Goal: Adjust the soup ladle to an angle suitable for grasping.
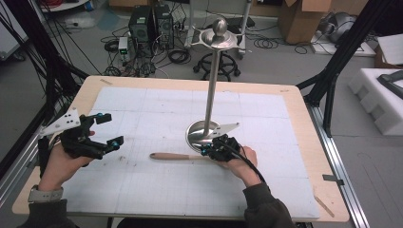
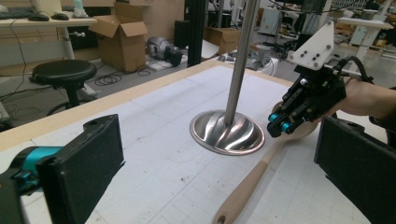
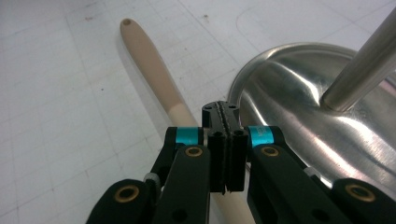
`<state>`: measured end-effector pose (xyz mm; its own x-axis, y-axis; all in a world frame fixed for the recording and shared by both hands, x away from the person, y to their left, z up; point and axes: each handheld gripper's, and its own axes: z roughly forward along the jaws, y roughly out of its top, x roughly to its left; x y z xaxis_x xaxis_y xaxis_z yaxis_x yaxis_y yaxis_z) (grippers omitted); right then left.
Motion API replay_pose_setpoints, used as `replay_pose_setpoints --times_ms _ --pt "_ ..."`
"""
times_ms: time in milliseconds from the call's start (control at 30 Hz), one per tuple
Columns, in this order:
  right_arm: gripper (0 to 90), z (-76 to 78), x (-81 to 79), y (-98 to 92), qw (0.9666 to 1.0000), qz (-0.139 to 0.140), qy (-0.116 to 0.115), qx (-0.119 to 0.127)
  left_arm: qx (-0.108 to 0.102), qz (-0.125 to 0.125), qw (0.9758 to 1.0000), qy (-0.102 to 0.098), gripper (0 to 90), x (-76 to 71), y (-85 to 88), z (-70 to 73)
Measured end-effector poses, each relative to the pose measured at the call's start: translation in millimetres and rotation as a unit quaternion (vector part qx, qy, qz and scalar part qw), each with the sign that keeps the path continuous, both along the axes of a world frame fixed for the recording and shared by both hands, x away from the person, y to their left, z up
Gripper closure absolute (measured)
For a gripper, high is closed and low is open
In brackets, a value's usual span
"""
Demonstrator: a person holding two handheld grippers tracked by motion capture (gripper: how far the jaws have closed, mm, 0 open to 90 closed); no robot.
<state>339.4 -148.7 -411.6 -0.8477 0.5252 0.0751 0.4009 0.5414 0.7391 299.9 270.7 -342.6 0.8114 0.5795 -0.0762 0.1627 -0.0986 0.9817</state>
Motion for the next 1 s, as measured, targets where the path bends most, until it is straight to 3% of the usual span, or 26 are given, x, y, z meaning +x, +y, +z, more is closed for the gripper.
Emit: replay_pose_setpoints --times_ms 567,1000 --pt "90.0 -9.8 9.0 0.6 0.9980 -0.005 0.030 -0.054 0.001 0.000 1.0000 0.005 1.8 0.5 0.6 -0.9" --pt "90.0 -11.0 14.4 2.0 0.9956 -0.015 0.045 -0.081 -0.001 -0.001 1.0000 0.007 1.8 0.3 1.3 -1.1"
